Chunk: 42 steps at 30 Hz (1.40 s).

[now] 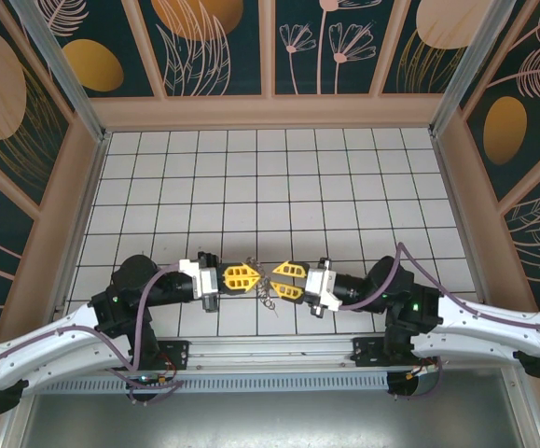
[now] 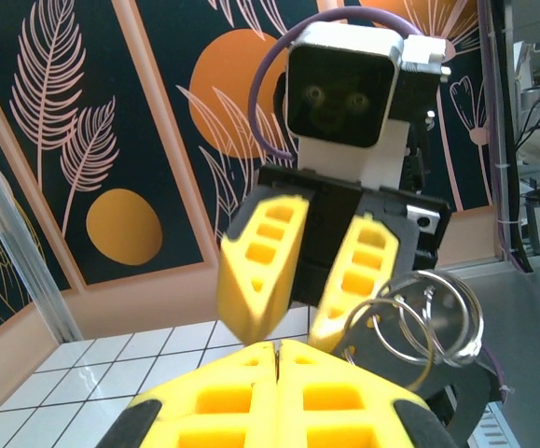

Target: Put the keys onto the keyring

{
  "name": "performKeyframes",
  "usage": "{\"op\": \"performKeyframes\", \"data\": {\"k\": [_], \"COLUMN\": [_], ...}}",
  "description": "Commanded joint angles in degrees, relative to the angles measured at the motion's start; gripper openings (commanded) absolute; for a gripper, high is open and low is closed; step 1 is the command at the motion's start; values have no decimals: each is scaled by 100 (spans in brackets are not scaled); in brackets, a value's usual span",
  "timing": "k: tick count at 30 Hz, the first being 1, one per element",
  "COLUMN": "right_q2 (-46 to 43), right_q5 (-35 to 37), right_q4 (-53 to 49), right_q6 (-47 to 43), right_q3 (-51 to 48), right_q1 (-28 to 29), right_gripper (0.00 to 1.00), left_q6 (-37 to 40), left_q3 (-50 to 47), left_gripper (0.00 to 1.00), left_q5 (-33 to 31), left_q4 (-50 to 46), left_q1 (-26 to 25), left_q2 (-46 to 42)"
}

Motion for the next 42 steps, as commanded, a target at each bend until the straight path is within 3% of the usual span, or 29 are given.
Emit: {"op": "performKeyframes", "data": {"k": [1, 11, 16, 26, 31, 42], "right_q2": [-31, 356, 383, 448, 173, 224], "right_q5": [-41, -138, -350, -652, -449, -1062], "right_q4": [401, 189, 147, -62, -82, -202], "right_q6": [144, 295, 394, 474, 550, 756], "right_q3": [-76, 101, 110, 206, 182, 240], "right_q1": [-12, -209, -372, -480, -488, -637], "right_gripper": [22, 20, 13, 14, 21, 22], "left_q6": [-1, 3, 22, 54, 94, 116], "left_q3": [-12, 8, 23, 23, 67, 135], "left_gripper": [0, 0, 0, 0, 0, 0], "left_q5": [135, 232, 224, 198, 189, 254], "left_q4": [58, 24, 15, -23, -133, -197], "left_q1": [18, 19, 18, 15, 20, 18], "left_q2": [-91, -42, -35, -50, -81, -51]}}
